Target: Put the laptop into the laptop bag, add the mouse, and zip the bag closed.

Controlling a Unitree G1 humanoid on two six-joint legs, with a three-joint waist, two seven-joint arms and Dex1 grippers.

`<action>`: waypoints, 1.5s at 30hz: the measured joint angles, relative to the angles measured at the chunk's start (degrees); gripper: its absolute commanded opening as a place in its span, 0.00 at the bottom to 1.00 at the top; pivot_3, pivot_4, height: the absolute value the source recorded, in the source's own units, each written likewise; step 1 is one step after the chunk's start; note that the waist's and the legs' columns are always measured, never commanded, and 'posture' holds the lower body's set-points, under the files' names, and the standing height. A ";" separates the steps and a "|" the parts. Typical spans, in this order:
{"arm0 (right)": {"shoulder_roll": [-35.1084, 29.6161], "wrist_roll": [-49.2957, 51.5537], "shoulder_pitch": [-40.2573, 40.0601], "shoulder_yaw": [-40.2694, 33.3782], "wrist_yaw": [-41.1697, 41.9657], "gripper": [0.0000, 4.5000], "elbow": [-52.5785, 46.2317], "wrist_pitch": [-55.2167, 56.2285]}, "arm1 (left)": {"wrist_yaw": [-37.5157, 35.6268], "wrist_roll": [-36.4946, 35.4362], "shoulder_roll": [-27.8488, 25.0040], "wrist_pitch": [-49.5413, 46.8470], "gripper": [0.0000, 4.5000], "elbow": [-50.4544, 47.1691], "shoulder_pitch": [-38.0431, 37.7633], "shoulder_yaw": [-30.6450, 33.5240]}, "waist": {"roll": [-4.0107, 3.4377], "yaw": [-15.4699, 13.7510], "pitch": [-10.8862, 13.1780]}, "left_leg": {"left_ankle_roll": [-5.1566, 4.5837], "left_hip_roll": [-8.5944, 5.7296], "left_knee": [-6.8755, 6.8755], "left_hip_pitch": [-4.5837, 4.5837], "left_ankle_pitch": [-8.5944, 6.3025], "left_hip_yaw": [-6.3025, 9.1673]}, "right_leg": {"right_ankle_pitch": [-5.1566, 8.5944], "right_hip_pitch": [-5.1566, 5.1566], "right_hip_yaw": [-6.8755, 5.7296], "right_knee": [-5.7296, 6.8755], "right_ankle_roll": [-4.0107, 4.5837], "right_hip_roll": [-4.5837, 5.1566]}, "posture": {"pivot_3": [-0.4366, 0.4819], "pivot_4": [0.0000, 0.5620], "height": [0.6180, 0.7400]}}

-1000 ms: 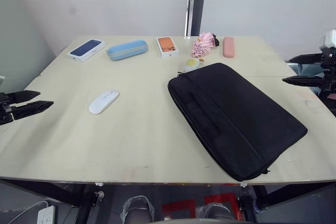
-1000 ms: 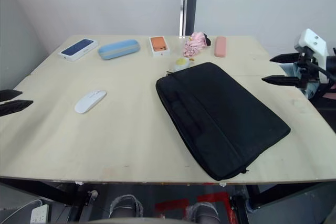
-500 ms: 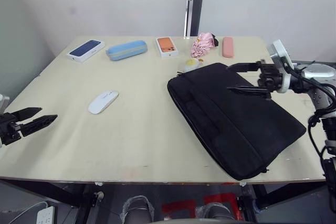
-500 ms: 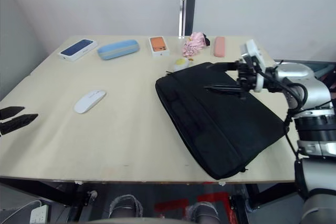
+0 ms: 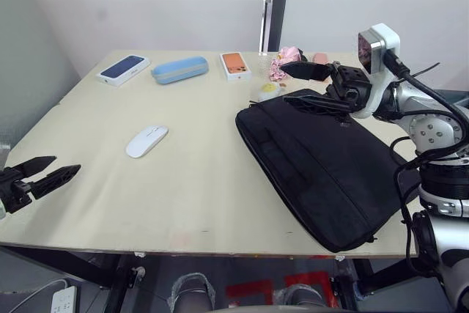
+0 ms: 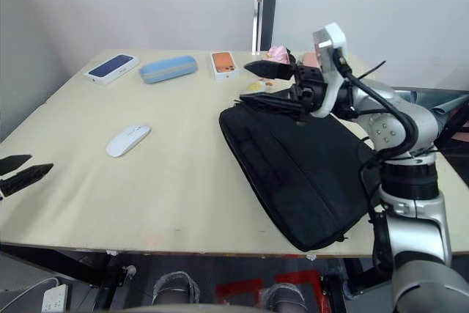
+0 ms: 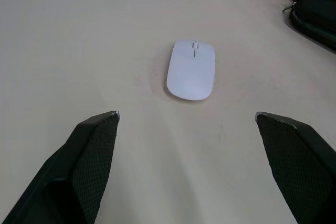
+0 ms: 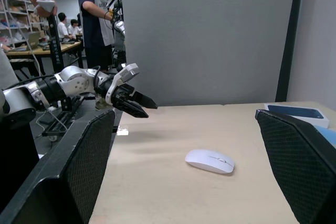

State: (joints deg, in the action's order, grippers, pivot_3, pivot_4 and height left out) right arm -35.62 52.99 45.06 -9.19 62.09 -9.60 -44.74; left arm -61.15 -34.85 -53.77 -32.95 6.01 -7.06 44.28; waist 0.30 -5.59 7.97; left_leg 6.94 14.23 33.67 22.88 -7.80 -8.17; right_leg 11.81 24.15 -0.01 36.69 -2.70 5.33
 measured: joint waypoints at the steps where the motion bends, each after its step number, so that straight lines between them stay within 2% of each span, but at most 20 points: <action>1: 0.00 0.27 -0.03 -0.02 -0.26 0.99 -0.02 -0.05 | 0.37 -0.42 0.00 -0.35 0.97 -0.69 0.01 0.00 | 0.00 0.08 0.00 | 0.00 0.00 0.00 0.00 0.00 0.00 | 0.00 0.00 0.00 -0.01 -0.01 0.00 | 0.48 0.27 1.00; 5: -0.50 0.59 -1.94 -0.48 -0.12 0.99 -0.38 0.33 | 1.39 -0.35 -0.03 -0.79 0.97 -1.26 1.96 -1.05 | 0.00 0.06 0.00 | 0.01 0.00 -0.06 0.02 0.00 0.01 | 0.02 0.01 -0.02 -0.03 -0.03 -0.01 | 0.48 0.27 1.00; 8: -0.80 0.57 -3.23 -0.78 -0.07 0.99 -0.62 0.92 | 1.82 1.10 -0.42 0.83 0.97 -0.42 5.85 -5.06 | 0.00 -0.07 0.00 | 0.01 -0.02 -0.04 0.01 0.01 0.00 | 0.01 0.01 0.00 0.00 -0.03 0.01 | 0.48 0.27 1.00; 16: -3.64 -2.45 -9.74 -0.83 2.47 0.99 -3.98 5.00 | 1.69 9.00 -0.25 10.10 0.97 15.12 21.12 -18.72 | 0.01 0.07 -0.01 | 0.04 -0.02 -0.02 0.03 0.03 0.01 | 0.01 0.02 0.00 0.00 -0.04 -0.01 | 0.48 0.27 1.00; 26: -4.84 -3.48 -10.23 -0.20 0.61 0.99 -7.02 5.57 | -2.39 17.49 3.36 21.53 0.97 35.92 36.85 -30.99 | 0.03 -0.11 -0.03 | 0.07 -0.03 0.01 0.02 0.04 0.03 | 0.01 -0.01 0.00 0.05 -0.03 0.01 | 0.48 0.27 1.00; 35: -5.63 -3.39 -10.16 -0.08 -1.50 0.99 -8.73 4.76 | -2.72 22.32 6.67 27.97 0.97 49.05 44.62 -34.44 | 0.03 -0.51 -0.03 | 0.10 -0.04 -0.01 0.02 0.05 0.03 | 0.01 -0.02 -0.01 0.05 -0.03 0.03 | 0.48 0.27 1.00; 45: -6.26 -3.37 -9.72 0.16 -2.63 0.99 -8.85 4.63 | -2.17 25.62 9.04 30.71 0.97 55.50 48.10 -36.11 | 0.03 -0.55 -0.03 | 0.12 -0.04 -0.01 0.03 0.04 0.04 | 0.01 -0.01 -0.02 0.05 -0.03 0.03 | 0.48 0.27 1.00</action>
State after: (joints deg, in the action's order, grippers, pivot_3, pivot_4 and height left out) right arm -41.88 49.62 35.34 -9.04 59.46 -18.44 -40.12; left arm -63.32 -9.23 -44.73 -2.24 61.51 41.04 8.17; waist 0.33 -6.13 7.94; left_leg 7.06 14.19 33.65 22.91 -7.77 -8.13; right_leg 11.82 24.14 -0.03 36.74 -2.73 5.36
